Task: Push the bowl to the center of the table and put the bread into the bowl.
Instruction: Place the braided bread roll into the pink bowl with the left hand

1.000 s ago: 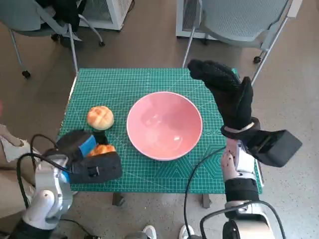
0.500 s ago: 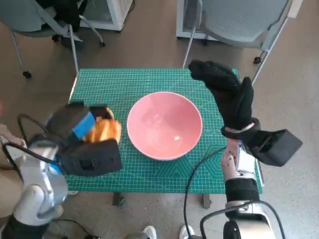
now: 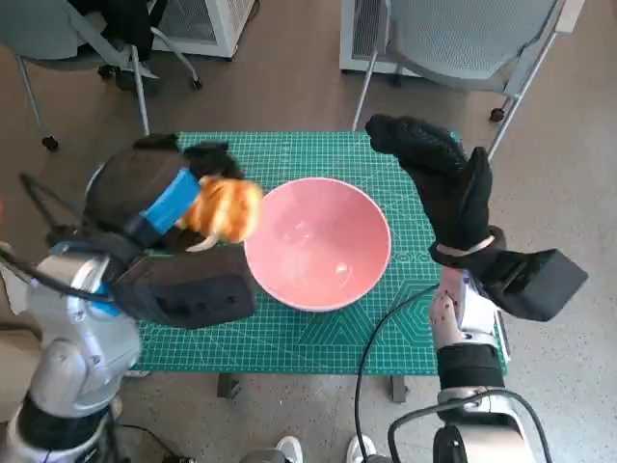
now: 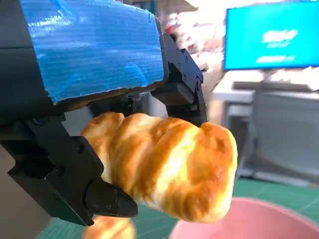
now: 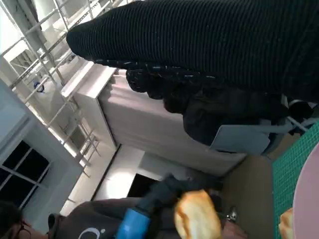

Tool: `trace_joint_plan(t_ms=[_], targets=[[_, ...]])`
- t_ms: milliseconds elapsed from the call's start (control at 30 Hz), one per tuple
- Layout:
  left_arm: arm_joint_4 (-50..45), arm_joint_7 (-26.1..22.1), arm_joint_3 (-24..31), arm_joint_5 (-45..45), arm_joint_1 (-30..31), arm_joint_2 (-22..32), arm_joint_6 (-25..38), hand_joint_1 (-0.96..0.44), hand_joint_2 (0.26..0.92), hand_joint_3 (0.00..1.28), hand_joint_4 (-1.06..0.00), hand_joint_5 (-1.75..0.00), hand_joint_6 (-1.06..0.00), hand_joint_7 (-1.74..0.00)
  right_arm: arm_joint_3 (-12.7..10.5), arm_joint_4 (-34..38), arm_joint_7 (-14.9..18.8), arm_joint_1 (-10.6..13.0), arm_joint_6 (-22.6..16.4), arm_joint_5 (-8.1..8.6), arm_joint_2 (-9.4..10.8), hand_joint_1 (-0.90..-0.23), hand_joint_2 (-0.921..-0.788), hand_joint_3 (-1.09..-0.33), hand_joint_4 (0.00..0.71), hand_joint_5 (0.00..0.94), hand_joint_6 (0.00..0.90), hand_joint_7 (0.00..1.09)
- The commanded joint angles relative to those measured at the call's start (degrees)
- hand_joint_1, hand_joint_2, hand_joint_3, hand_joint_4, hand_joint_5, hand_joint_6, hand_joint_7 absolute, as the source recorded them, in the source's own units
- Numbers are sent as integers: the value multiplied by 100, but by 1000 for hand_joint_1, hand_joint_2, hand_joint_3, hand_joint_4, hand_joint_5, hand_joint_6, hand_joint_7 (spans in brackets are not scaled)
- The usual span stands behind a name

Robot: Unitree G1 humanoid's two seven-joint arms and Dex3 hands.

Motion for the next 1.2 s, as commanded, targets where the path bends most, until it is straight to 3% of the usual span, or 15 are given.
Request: trace_joint_plan(t_ms=[33,200,400,533,800,1033,1133,1200], targets=[[349,256,-268,38,-354,-323,-197,3,689,394,-794,-1221,-775,-924,10,7,2,84,-10,-42,-49,-680,-921,-874,85,0,14,268],[1020,562,-607,91,-616,-637,-460,3,719,376,-746,-1288,-743,-937,6,15,12,91,-37,-36,-78,-679,-921,-874,85,0,9,279],[2024,634,-1017,128,-1045,-989,-611,2,618,637,-659,-1415,-625,-1169,-1,4,7,116,-68,-39,-104,-678,-921,-874,86,1,8,294],[2575,565,-1212,80,-1316,-1118,-729,3,625,669,-608,-1500,-586,-1187,1,-28,-16,141,-79,-50,-114,-678,-921,-875,86,1,5,302],[3364,617,-1302,-137,-1604,-1300,-902,4,778,411,-598,-1462,-566,-1109,2,-91,-47,198,-94,-56,-133,-678,-921,-873,86,1,-1,314],[3601,836,-1202,-491,-1556,-1290,-1216,4,781,389,-594,-1476,-613,-1043,6,-162,-106,252,-98,-70,-163,-677,-921,-873,79,1,-1,305],[3735,807,-1088,-892,-1547,-1279,-1486,2,693,547,-584,-1434,-597,-1198,6,-170,-130,268,-113,-82,-170,-677,-921,-872,78,1,-1,306],[3754,628,-1028,-1143,-1545,-1272,-1529,1,795,393,-547,-1391,-550,-1262,7,-165,-146,269,-120,-88,-175,-677,-921,-871,78,1,-1,306]])
